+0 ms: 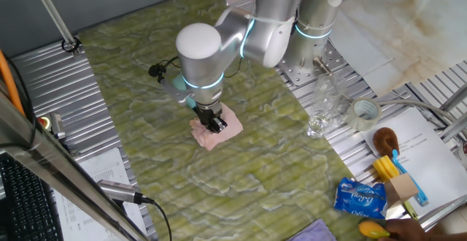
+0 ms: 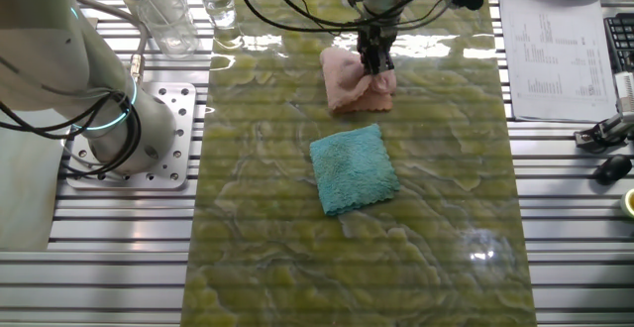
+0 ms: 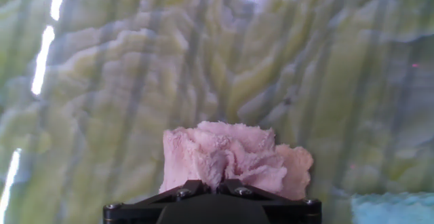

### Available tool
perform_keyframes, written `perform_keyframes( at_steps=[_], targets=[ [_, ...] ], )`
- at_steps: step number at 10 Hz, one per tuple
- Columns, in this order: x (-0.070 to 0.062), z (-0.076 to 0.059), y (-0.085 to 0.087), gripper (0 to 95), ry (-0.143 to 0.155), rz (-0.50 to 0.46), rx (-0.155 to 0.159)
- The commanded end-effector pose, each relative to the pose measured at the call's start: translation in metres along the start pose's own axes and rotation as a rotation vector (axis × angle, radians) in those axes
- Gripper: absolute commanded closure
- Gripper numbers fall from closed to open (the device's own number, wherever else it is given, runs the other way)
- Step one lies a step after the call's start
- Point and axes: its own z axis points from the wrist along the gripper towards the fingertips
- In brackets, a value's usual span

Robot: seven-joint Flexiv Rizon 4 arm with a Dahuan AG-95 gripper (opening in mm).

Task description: Clean the table with a cloth

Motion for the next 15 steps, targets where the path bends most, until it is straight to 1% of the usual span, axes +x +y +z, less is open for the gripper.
perform_keyframes(
  at_steps=[1, 5, 6, 7, 8, 10, 11, 12, 13, 14, 15],
  targets=[
    [0.002, -0.002, -0.013, 95.0, 0.009, -0.033, 0.017],
    [0.002, -0.003, -0.032, 95.0, 0.018, -0.071, 0.034],
    [-0.001, -0.005, -0.036, 95.0, 0.023, -0.076, 0.040],
    [-0.007, -0.006, -0.039, 95.0, 0.025, -0.078, 0.047],
    [-0.010, -0.005, -0.039, 95.0, 0.024, -0.077, 0.046],
    [-0.023, 0.001, -0.039, 95.0, 0.009, -0.064, 0.037],
    [-0.029, 0.000, -0.038, 95.0, 0.004, -0.053, 0.018],
    [-0.033, -0.002, -0.036, 95.0, 0.001, -0.047, 0.010],
    [-0.035, -0.002, -0.035, 95.0, 0.000, -0.042, 0.008],
    [-0.038, -0.002, -0.028, 95.0, -0.006, -0.019, -0.004],
    [-0.041, -0.002, -0.024, 95.0, -0.009, -0.007, -0.009]
  ],
)
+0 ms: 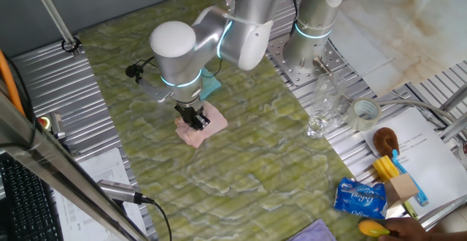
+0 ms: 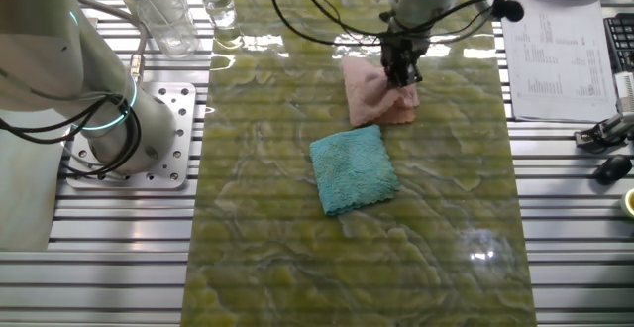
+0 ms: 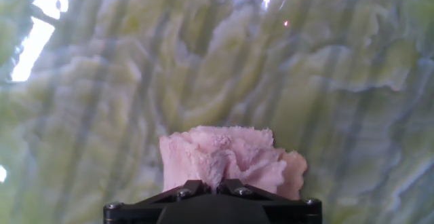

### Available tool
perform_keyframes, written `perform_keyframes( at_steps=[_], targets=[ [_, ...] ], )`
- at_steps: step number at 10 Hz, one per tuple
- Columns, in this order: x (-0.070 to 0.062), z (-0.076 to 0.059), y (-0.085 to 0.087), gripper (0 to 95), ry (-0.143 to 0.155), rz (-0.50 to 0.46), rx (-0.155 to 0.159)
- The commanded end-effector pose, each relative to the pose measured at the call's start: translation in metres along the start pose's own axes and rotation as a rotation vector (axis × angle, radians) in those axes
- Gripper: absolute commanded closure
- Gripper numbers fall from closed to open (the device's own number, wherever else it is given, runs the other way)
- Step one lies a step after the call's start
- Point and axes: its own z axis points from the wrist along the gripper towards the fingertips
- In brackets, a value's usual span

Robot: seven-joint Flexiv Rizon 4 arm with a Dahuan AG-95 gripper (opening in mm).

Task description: Clean the table with a cloth

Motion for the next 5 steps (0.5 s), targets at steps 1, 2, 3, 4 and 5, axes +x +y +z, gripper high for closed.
perform_keyframes(
  at_steps=[1, 2, 3, 4, 5],
  targets=[
    [-0.005, 0.002, 0.007, 95.0, -0.010, 0.022, -0.008],
    [-0.007, 0.002, 0.011, 95.0, -0.013, 0.031, -0.016],
    [-0.009, 0.002, 0.016, 95.0, -0.017, 0.045, -0.028],
    [-0.011, 0.003, 0.023, 95.0, -0.019, 0.067, -0.039],
    [-0.012, 0.004, 0.031, 95.0, -0.020, 0.086, -0.046]
  ],
)
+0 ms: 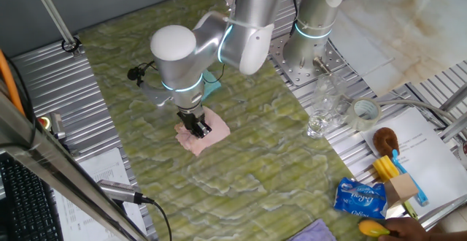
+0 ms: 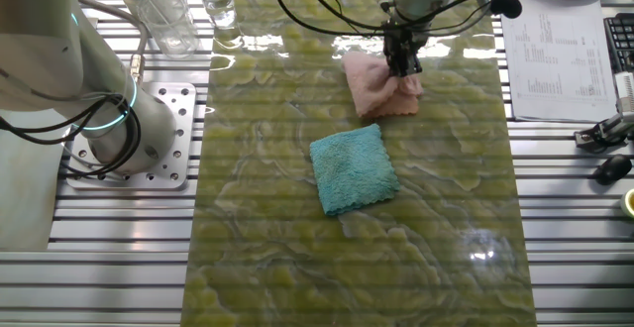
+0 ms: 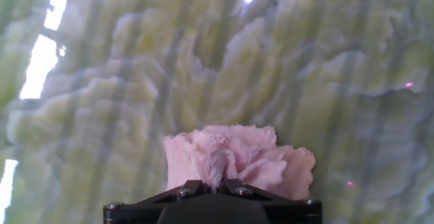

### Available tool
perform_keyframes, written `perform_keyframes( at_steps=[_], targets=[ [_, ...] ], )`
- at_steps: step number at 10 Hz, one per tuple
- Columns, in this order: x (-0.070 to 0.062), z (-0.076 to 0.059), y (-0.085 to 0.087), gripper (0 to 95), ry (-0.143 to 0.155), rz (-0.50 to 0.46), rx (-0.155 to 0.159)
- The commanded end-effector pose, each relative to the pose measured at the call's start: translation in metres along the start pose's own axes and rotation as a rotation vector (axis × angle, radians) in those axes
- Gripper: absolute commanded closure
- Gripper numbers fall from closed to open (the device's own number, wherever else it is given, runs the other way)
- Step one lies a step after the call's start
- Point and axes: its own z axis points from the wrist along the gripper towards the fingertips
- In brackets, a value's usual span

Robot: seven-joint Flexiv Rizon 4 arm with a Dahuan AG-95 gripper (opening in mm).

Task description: Clean the table with a cloth

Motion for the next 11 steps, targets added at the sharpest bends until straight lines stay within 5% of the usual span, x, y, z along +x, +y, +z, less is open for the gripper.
perform_keyframes(
  at_steps=[1, 7, 11],
  targets=[
    [-0.001, 0.003, 0.013, 95.0, -0.004, 0.035, -0.012],
    [0.005, 0.007, 0.026, 95.0, 0.042, 0.070, -0.006],
    [0.028, 0.005, 0.020, 95.0, 0.080, 0.049, 0.007]
  ],
)
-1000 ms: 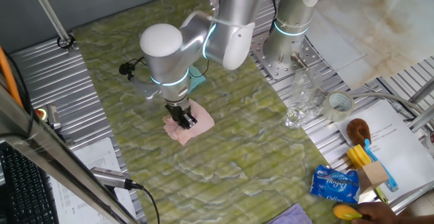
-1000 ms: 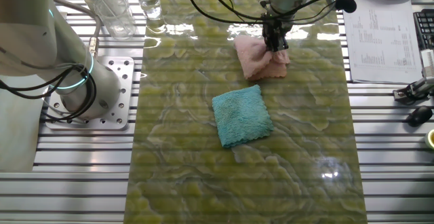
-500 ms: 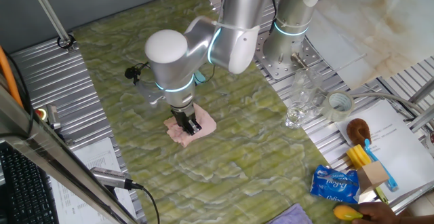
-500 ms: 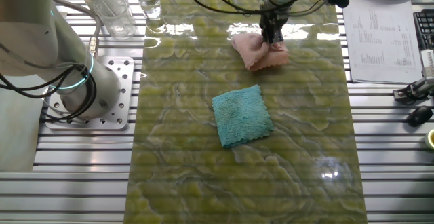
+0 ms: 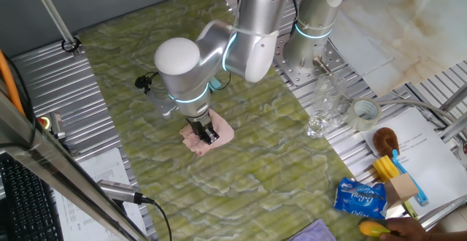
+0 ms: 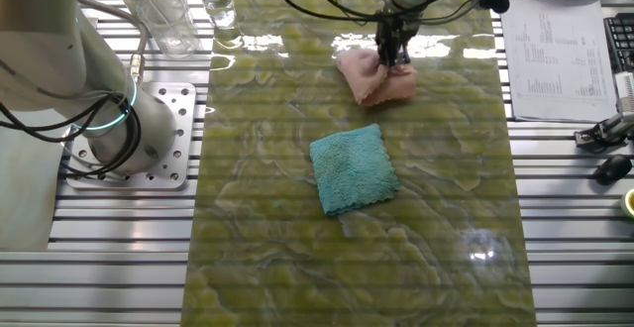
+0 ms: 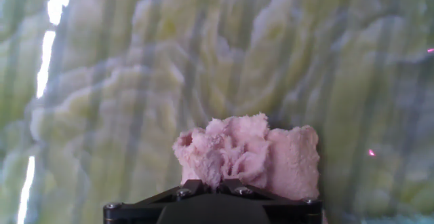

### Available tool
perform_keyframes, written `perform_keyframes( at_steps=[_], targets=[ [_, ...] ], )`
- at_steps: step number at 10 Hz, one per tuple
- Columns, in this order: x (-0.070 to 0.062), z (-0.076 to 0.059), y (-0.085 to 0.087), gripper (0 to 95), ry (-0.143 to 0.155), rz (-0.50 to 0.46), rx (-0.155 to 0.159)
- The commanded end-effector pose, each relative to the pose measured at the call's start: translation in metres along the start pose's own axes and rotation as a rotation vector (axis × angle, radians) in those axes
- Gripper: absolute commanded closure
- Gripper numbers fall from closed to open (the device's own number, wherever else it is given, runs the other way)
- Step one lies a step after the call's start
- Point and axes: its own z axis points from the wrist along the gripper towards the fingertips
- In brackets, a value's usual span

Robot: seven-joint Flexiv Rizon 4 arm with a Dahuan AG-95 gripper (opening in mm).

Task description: Clean the table with a cloth

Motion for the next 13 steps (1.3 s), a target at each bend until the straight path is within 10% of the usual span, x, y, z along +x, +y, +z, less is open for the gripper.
perform_keyframes(
  at_steps=[1, 13],
  targets=[
    [0.010, 0.001, -0.002, 95.0, 0.006, -0.006, 0.000],
    [0.071, 0.006, -0.009, 95.0, 0.058, 0.002, -0.008]
  ],
)
